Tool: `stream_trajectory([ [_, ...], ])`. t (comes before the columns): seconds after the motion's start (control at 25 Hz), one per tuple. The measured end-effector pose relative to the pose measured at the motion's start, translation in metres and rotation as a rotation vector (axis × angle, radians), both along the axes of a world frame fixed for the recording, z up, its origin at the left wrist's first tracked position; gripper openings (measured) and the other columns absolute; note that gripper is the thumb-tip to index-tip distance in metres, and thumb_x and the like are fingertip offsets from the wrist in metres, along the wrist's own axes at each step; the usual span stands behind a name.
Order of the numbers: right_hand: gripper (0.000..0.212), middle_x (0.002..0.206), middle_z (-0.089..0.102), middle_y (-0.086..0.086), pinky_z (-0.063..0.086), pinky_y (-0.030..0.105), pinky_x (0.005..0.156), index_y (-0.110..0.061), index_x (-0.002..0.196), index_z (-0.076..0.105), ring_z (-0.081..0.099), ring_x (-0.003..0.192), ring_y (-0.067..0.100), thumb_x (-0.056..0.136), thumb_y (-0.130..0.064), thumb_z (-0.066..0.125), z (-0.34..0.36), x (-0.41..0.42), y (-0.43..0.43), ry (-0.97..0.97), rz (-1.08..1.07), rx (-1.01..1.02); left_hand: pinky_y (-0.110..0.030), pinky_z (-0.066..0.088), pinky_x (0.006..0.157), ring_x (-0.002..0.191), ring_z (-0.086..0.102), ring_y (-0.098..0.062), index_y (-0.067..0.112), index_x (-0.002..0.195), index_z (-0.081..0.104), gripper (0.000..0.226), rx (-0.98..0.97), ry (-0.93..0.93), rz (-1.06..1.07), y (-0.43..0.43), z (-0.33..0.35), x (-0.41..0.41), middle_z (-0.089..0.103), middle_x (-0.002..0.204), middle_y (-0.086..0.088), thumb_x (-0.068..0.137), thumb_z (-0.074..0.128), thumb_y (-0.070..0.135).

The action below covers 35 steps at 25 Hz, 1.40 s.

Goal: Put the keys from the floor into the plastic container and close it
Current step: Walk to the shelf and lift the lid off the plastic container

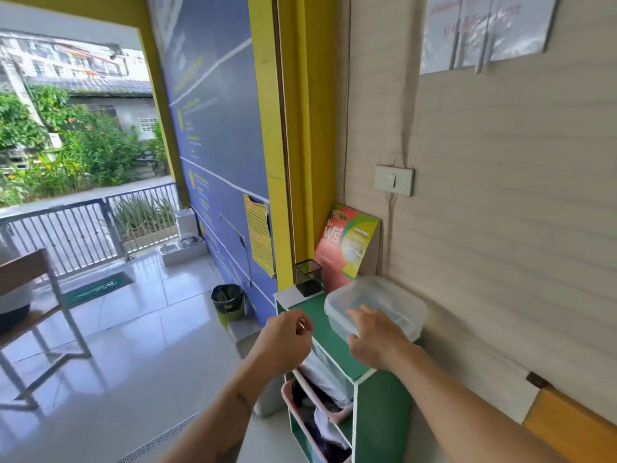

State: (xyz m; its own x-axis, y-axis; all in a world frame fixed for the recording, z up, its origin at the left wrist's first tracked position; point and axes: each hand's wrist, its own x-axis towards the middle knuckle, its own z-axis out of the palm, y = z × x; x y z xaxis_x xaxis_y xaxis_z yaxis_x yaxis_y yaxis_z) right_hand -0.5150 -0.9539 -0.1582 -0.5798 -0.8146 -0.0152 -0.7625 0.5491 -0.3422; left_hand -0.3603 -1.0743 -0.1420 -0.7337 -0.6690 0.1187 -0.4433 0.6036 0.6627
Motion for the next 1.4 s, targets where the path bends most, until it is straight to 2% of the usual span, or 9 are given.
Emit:
stream_trajectory([
  [0.24,0.060,0.154,0.036,0.010,0.034,0.044,0.111,-0.014,0.152,0.028,0.032,0.139,0.031,0.096,-0.028,0.042,-0.033,-0.047,-0.077,0.017,-0.096,0.068,-0.025,0.044,0.060,0.067,0.057,-0.016,0.024,0.085,0.065,0.020,0.068,-0.009,-0.101,-0.095,-0.046,-0.081,0.063,0.078,0.003,0.083,0.048,0.012],
  [0.48,0.058,0.148,0.038,0.010,0.035,0.046,0.109,-0.013,0.147,0.033,0.035,0.135,0.034,0.093,-0.030,0.046,-0.058,-0.082,-0.144,0.022,-0.271,0.192,-0.027,0.045,0.064,0.077,0.061,-0.021,0.019,0.093,0.067,0.022,0.065,-0.108,-0.293,-0.188,-0.092,-0.152,0.069,0.089,-0.004,0.085,0.048,0.011],
  [0.6,0.060,0.141,0.040,0.007,0.036,0.045,0.105,-0.014,0.139,0.037,0.038,0.130,0.032,0.087,-0.042,0.049,-0.068,-0.085,-0.157,0.037,-0.356,0.175,-0.028,0.045,0.068,0.081,0.061,-0.022,0.018,0.096,0.068,0.022,-0.001,-0.152,-0.401,-0.210,-0.110,-0.182,0.070,0.095,-0.003,0.086,0.049,0.012],
  [0.72,0.075,0.145,0.037,0.007,0.030,0.043,0.110,-0.013,0.145,0.032,0.035,0.132,0.030,0.083,-0.052,0.049,-0.082,-0.081,-0.164,0.087,-0.410,0.174,-0.032,0.046,0.069,0.086,0.062,-0.025,0.015,0.095,0.067,0.021,-0.087,-0.157,-0.507,-0.224,-0.137,-0.210,0.068,0.097,-0.004,0.087,0.048,0.013],
  [0.84,0.086,0.153,0.030,0.010,0.023,0.044,0.117,-0.009,0.151,0.027,0.030,0.139,0.031,0.081,-0.053,0.050,-0.091,-0.076,-0.164,0.146,-0.421,0.170,-0.037,0.045,0.067,0.090,0.061,-0.031,0.012,0.099,0.063,0.018,-0.179,-0.178,-0.599,-0.226,-0.165,-0.222,0.062,0.100,-0.007,0.089,0.048,0.013],
  [0.96,0.088,0.156,0.028,0.011,0.021,0.047,0.118,-0.009,0.152,0.024,0.027,0.141,0.032,0.080,-0.052,0.051,-0.096,-0.074,-0.167,0.182,-0.433,0.204,-0.043,0.051,0.067,0.092,0.057,-0.031,0.010,0.098,0.063,0.017,-0.321,-0.183,-0.670,-0.230,-0.187,-0.229,0.059,0.099,-0.008,0.084,0.055,0.008],
  [1.12,0.087,0.157,0.026,0.011,0.020,0.048,0.118,-0.009,0.153,0.022,0.026,0.142,0.032,0.082,-0.051,0.051,-0.100,-0.075,-0.168,0.187,-0.442,0.214,-0.043,0.051,0.077,0.093,0.056,-0.033,0.013,0.102,0.064,0.030,-0.448,-0.191,-0.720,-0.233,-0.188,-0.236,0.059,0.102,-0.008,0.072,0.061,0.008],
  [1.24,0.087,0.156,0.029,0.012,0.023,0.048,0.118,-0.008,0.152,0.026,0.029,0.141,0.032,0.081,-0.050,0.053,-0.100,-0.075,-0.169,0.189,-0.453,0.190,-0.045,0.050,0.083,0.095,0.056,-0.031,0.019,0.108,0.064,0.038,-0.338,-0.116,-0.684,-0.230,-0.181,-0.234,0.061,0.104,-0.004,0.070,0.059,0.016],
  [1.4,0.089,0.158,0.025,0.011,0.018,0.043,0.121,-0.007,0.154,0.019,0.025,0.144,0.030,0.084,-0.051,0.052,-0.097,-0.075,-0.170,0.197,-0.442,0.210,-0.043,0.054,0.085,0.093,0.064,-0.026,0.015,0.110,0.068,0.032,0.095,0.053,-0.566,-0.229,-0.170,-0.227,0.069,0.100,-0.002,0.079,0.061,0.012],
])
